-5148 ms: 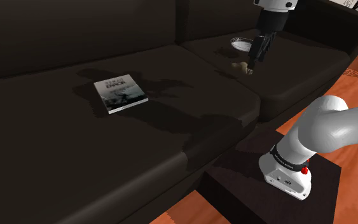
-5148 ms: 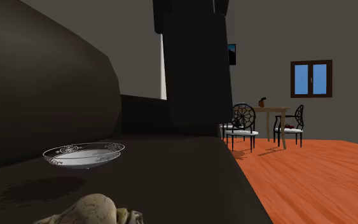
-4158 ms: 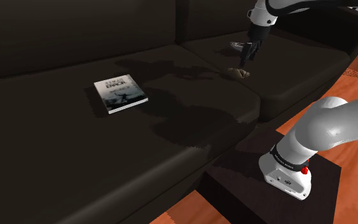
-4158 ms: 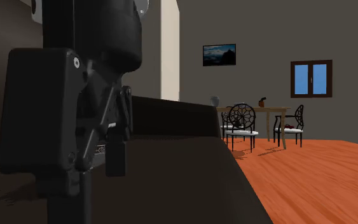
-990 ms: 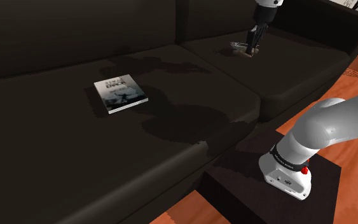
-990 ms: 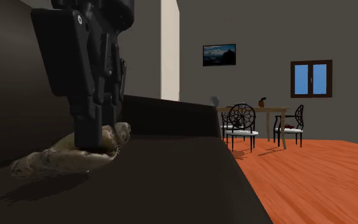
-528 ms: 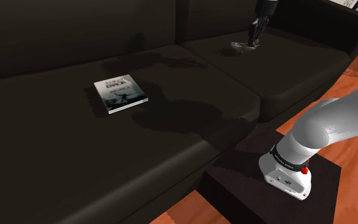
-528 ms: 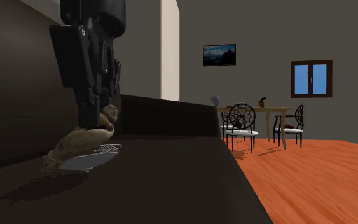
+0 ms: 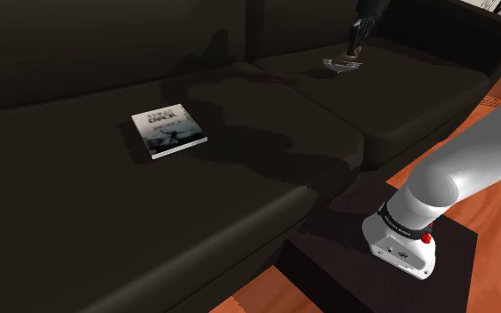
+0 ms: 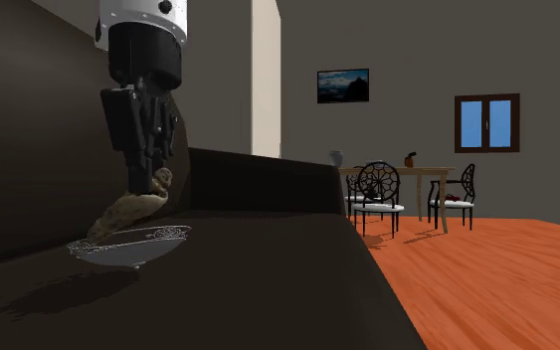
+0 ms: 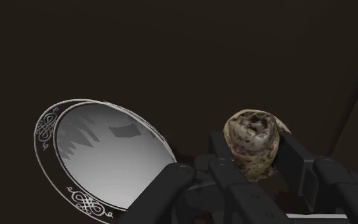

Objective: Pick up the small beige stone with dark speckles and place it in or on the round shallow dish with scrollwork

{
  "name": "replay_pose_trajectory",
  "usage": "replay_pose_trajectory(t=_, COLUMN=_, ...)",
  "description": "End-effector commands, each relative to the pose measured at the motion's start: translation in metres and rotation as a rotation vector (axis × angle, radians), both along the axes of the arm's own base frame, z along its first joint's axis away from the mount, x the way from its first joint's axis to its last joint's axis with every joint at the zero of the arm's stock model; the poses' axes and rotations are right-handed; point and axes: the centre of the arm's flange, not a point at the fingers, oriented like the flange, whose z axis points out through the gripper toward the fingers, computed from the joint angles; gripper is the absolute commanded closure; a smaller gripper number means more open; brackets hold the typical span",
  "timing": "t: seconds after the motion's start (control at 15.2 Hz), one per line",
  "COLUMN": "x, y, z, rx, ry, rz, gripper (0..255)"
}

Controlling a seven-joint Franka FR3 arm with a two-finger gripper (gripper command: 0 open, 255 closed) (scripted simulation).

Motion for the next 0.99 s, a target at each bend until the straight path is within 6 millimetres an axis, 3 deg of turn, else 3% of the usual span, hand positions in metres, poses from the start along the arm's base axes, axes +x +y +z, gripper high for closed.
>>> replay_pose_trajectory(t=0.0, x=0.015, y=-0.027, z=-0.001, rx=-0.002, ry=0.0, rz=0.001, gripper=255)
replay_pose_trajectory(t=0.46, x=0.051, y=-0.11, z=-0.002, rx=-0.002, ry=0.0, rz=0.001, gripper=255)
replay_pose_trajectory(t=0.92, x=0.051, y=-0.11, z=-0.039, rx=-0.002, ry=0.0, rz=0.001, gripper=255)
